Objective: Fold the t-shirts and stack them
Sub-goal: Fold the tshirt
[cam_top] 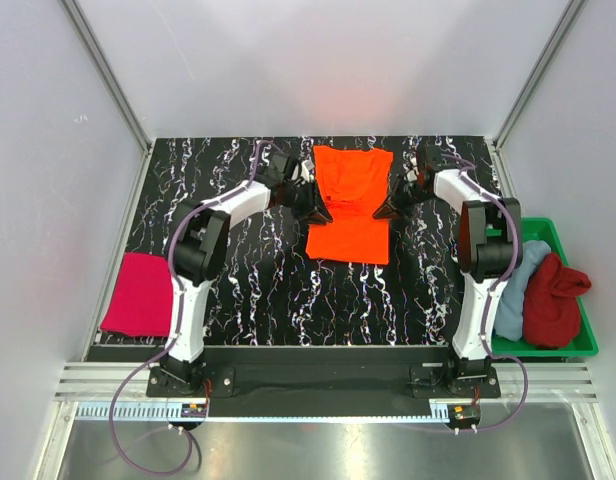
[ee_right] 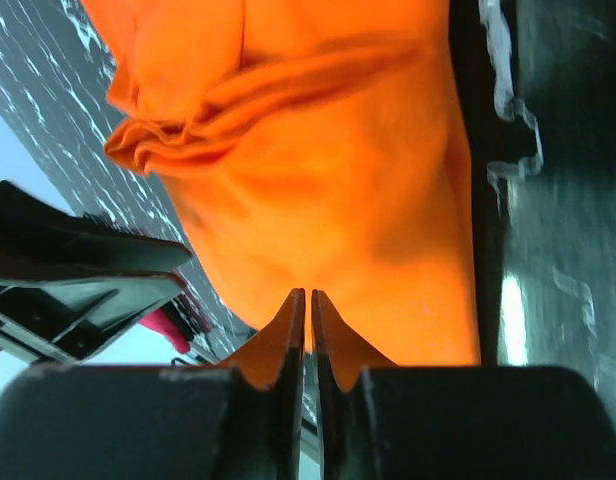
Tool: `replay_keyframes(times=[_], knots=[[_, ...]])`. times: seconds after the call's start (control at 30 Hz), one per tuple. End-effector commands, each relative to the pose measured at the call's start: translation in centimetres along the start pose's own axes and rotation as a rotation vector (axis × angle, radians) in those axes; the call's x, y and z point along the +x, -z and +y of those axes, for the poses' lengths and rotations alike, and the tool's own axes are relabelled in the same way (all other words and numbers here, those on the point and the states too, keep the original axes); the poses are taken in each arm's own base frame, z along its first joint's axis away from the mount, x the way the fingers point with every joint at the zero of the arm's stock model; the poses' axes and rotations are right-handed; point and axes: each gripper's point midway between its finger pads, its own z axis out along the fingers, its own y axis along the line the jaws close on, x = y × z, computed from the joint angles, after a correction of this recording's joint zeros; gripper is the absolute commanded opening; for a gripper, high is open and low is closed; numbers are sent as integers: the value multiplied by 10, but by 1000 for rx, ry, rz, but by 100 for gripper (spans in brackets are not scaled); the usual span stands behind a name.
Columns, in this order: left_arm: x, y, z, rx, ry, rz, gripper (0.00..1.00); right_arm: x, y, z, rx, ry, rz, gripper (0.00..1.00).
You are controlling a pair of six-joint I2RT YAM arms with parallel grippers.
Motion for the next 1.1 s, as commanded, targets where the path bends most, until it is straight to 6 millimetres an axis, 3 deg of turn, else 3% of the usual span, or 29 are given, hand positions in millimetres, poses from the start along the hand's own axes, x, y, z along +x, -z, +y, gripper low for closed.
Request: replay_keyframes(times=[0.0,0.1,0.27,0.43,0.6,0.7,0.73,0.87,0.9,0.93,0.97,1.0,1.07], knots=[[-40,-2,-29,128,-50,-105,33,-22,-15,21,-130,17,-28,11],[-50,-17,-21,138,-44,-106,33,-33,-25,22,-143,4,-27,10],[-71,-25,-15,152,-29,-132,33,-52,-40,17,-169,-45,-23,10],[-87,-35,10,156,21,-140,33,-80,-39,9,-185,-82,-57,10],[-102,-34,11,185,29,-144,33,-95,-42,3,-201,-127,-60,11],[-107,-19,-3,185,6,-146,35,-95,-36,9,-212,-127,-53,14],[-106,-13,-8,182,-4,-147,35,-104,-21,1,-199,-146,-77,15],[-99,28,-26,144,-57,-181,38,-95,14,10,-149,-87,-111,27],[-90,46,-36,140,-68,-188,39,-93,31,16,-127,-40,-144,32],[-84,54,-39,134,-75,-191,39,-83,36,9,-99,-53,-128,35],[-81,75,-56,144,-106,-222,40,-77,42,10,-89,-40,-132,38],[-64,74,-45,123,-79,-194,40,-72,49,11,-84,-30,-137,41],[-47,92,-57,128,-98,-204,40,-54,64,8,-57,-10,-147,45]])
